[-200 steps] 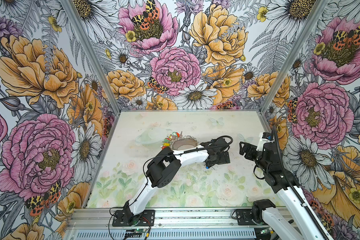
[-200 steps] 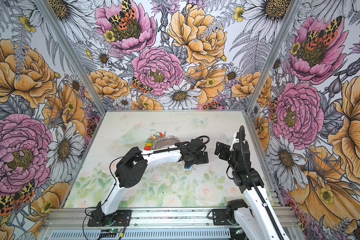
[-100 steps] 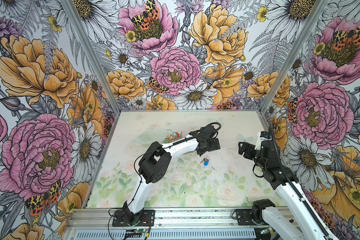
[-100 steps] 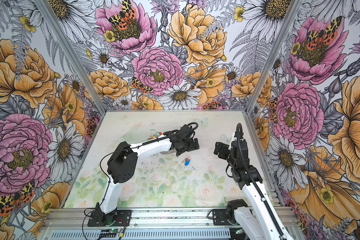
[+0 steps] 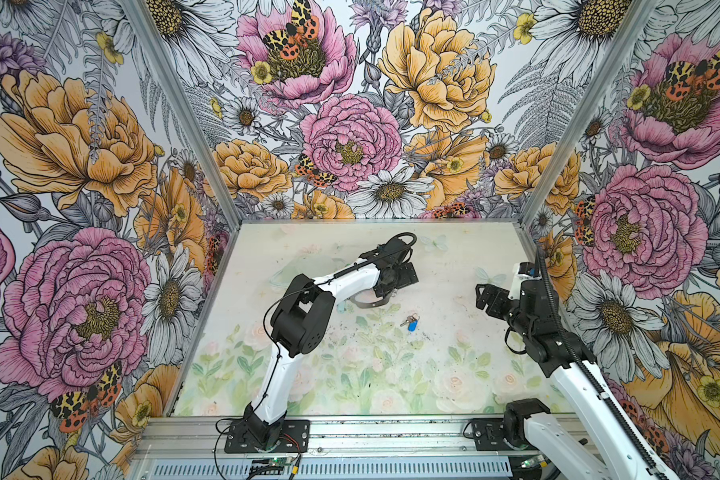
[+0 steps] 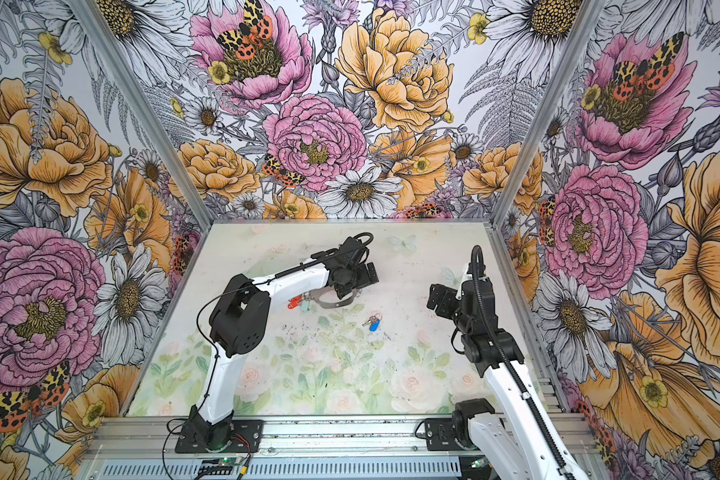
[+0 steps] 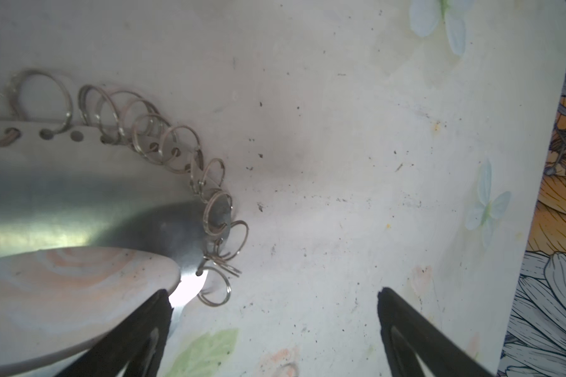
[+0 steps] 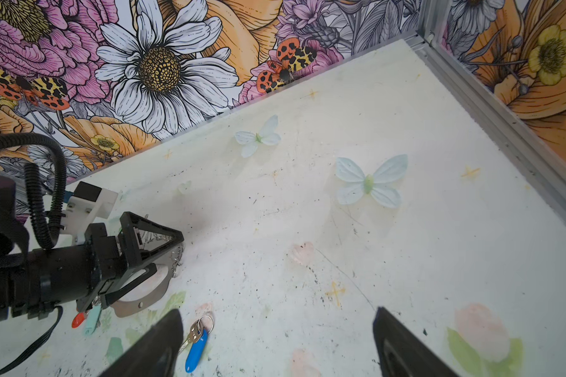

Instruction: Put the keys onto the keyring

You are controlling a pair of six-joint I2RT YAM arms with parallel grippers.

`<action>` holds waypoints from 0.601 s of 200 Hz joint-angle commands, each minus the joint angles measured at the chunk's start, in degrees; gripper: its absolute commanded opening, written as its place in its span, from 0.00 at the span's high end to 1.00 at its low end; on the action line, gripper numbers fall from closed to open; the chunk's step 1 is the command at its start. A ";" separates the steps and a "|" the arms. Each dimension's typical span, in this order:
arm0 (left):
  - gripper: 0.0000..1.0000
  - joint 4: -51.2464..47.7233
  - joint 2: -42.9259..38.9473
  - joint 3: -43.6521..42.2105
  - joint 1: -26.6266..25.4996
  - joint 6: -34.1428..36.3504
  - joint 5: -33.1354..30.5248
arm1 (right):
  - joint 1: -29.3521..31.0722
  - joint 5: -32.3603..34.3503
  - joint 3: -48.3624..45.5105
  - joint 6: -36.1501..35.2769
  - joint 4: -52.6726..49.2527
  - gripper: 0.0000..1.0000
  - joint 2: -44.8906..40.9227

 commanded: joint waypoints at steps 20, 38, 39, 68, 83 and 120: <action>0.01 1.53 1.21 -2.97 0.45 -0.08 -0.19 | 0.20 -0.72 1.84 -0.67 0.03 0.09 -0.19; 0.01 2.54 -0.31 -6.06 0.04 -0.23 0.35 | 0.23 -0.86 1.87 -0.64 0.09 0.09 0.08; 0.01 2.57 -0.44 -6.25 0.03 -0.22 0.39 | 0.23 -0.78 1.87 -0.61 0.09 0.09 0.09; 0.01 4.07 -4.88 -13.04 -0.92 -0.29 1.12 | 0.23 -1.15 2.31 -0.67 0.08 0.09 1.03; 0.01 5.53 -8.60 -18.73 -1.37 -0.72 1.54 | 0.21 -1.30 2.44 -0.67 0.09 0.09 1.49; 0.01 7.17 -20.04 -34.42 -2.07 -2.48 0.73 | 0.62 -2.95 2.73 0.22 0.82 0.09 4.05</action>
